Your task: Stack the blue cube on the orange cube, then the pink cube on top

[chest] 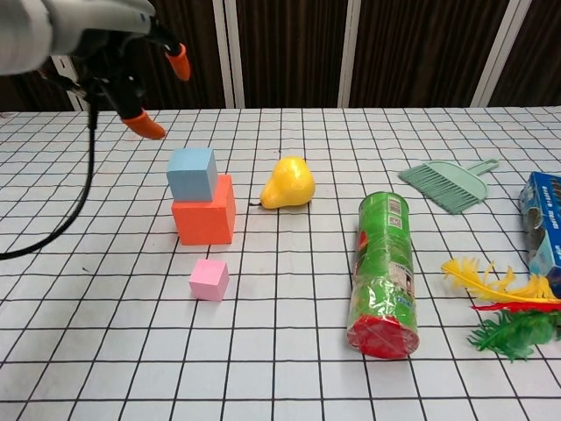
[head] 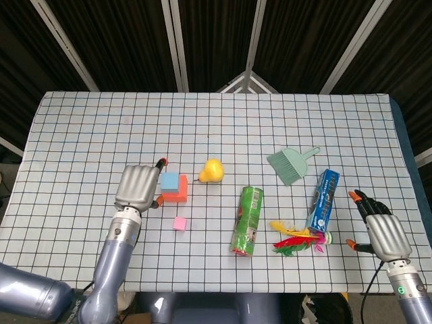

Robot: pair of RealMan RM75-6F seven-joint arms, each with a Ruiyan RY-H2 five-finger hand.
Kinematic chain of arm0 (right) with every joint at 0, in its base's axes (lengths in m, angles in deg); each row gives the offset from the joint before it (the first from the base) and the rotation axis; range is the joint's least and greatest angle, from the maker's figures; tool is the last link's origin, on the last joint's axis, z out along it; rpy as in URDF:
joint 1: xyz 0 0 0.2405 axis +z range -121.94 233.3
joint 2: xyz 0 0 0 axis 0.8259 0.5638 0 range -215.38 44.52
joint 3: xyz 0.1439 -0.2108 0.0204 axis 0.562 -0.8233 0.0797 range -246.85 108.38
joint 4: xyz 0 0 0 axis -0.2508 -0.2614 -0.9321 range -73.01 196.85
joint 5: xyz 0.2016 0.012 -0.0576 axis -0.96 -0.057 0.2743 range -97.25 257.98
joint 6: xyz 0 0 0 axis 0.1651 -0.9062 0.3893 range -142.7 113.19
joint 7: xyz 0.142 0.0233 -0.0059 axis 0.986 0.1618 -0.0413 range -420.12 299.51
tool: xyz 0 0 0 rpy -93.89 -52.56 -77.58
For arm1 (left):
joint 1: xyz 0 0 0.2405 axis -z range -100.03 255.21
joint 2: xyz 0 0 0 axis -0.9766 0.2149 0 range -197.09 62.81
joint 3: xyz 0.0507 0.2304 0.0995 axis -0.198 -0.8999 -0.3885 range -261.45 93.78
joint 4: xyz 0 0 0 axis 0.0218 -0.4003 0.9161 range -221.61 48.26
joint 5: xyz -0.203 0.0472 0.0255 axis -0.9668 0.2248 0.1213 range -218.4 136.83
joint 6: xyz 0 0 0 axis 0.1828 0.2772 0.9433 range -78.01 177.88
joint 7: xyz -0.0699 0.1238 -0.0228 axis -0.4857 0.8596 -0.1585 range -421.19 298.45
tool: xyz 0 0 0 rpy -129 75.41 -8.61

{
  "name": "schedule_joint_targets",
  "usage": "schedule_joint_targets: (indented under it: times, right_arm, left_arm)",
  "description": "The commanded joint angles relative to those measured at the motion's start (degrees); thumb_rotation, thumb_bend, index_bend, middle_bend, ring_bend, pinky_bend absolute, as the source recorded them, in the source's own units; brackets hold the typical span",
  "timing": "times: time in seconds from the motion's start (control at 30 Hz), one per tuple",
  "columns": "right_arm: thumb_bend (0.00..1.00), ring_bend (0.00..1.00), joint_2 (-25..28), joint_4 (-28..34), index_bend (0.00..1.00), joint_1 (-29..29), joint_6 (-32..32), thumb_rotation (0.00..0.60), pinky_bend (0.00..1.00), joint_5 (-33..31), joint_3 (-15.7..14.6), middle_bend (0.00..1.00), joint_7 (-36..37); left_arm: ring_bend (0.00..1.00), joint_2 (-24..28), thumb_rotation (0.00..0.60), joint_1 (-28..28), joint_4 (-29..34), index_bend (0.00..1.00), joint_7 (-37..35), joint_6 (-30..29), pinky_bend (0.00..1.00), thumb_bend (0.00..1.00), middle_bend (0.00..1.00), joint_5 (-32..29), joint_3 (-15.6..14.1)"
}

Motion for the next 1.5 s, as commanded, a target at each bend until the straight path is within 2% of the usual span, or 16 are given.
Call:
schedule_joint_targets:
  times: [0.03,0.23,0.37,0.57,1.13,1.5]
  right_arm:
    - [0.19,0.16,-0.1,0.2,0.06,0.0,0.0,0.6,0.19,0.0,0.0,0.09,-0.4]
    - [0.19,0.16,-0.2,0.4,0.06,0.0,-0.1,0.6,0.19,-0.4,0.1,0.09,-1.1]
    - [0.19,0.16,-0.3,0.2,0.06,0.1,-0.4,0.6,0.19,-0.7,0.1,0.09,-1.1]
    - [0.19,0.16,-0.3,0.4,0.06,0.2,-0.5,0.6,0.19,-0.6,0.1,0.09,-1.4]
    - [0.19,0.16,0.1,0.2,0.06,-0.1,-0.3,0.6,0.19,-0.8,0.1,0.09,-0.1]
    - [0.19,0.16,0.2,0.1,0.06,0.0,-0.8,0.6,0.19,-1.2,0.2,0.09,0.0]
  left_arm:
    - [0.78,4.8,0.6,-3.4,5.0,0.28,-2.2,0.7,0.73,0.27,0.9,0.9,-2.8]
    - [0.79,4.8,0.6,-4.2,5.0,0.29,-2.8,3.5,0.73,0.27,0.9,2.0,-8.4]
    - [0.79,3.8,0.6,-4.3,4.7,0.3,-2.0,3.1,0.73,0.27,0.9,3.4,-11.6]
    - [0.79,-0.4,0.6,-3.4,1.5,0.32,-1.4,4.2,0.73,0.27,0.9,3.7,-14.2]
    - [0.8,-12.7,0.6,-1.3,-10.5,0.33,1.8,2.5,0.74,0.27,0.91,3.0,-16.5]
    - [0.8,-17.2,0.6,0.1,-17.6,0.33,2.6,7.5,0.74,0.27,0.91,1.0,-15.3]
